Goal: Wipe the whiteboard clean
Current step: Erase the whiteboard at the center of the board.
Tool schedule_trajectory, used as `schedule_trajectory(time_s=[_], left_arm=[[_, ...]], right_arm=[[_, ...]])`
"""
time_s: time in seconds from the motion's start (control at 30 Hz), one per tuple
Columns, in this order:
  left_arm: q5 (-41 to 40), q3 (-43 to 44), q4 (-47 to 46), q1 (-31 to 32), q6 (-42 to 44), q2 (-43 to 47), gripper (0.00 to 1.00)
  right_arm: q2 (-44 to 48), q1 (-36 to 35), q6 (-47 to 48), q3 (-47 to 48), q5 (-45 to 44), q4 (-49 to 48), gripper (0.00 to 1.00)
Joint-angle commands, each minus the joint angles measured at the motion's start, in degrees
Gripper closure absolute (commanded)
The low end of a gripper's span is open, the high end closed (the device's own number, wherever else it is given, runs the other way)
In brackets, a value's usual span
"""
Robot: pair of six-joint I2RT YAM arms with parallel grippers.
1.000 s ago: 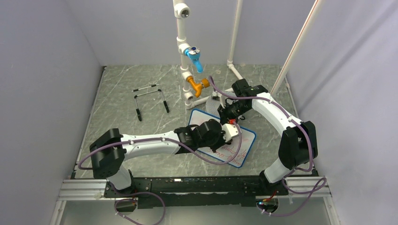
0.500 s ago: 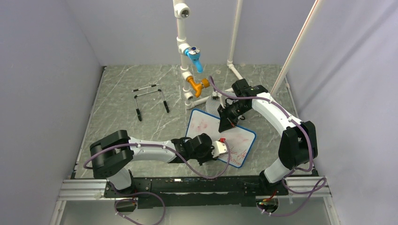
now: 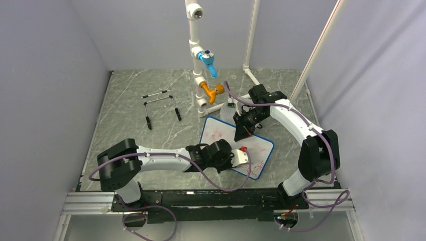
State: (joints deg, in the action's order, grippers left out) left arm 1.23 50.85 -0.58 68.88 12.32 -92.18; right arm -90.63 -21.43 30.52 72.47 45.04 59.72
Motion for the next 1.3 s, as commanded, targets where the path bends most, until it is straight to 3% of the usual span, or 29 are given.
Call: schedule_trajectory(time_s=[0.0, 0.23, 0.6, 0.8, 1.07, 1.27], left_arm=[[-5.96, 7.46, -8.16, 0.6, 6.04, -1.68, 1.0], [-13.25, 5.33, -6.99, -0.19, 8.88, -0.69, 1.0], [-13.55, -8.45, -10.47, -3.32, 5.07, 5.94, 1.0], [-8.29, -6.39, -11.94, -2.28, 3.31, 5.38, 1.0], [-5.25, 1.95, -12.22, 3.89, 3.87, -2.76, 1.0], [-10.29, 2.29, -12.41, 3.94, 3.7, -4.04, 1.0]], right_arm=[[1.47, -0.75, 4.42, -0.18, 4.8, -3.2, 1.0], [1.52, -0.79, 4.46, -0.18, 4.89, -3.0, 1.0], [1.53, -0.76, 4.47, -0.13, 4.97, -3.02, 1.0], [1.26, -0.78, 4.37, -0.11, 4.8, -3.11, 1.0], [1.38, -0.76, 4.47, -0.07, 4.8, -3.03, 1.0], [1.56, -0.75, 4.55, -0.06, 4.8, -2.87, 1.0]])
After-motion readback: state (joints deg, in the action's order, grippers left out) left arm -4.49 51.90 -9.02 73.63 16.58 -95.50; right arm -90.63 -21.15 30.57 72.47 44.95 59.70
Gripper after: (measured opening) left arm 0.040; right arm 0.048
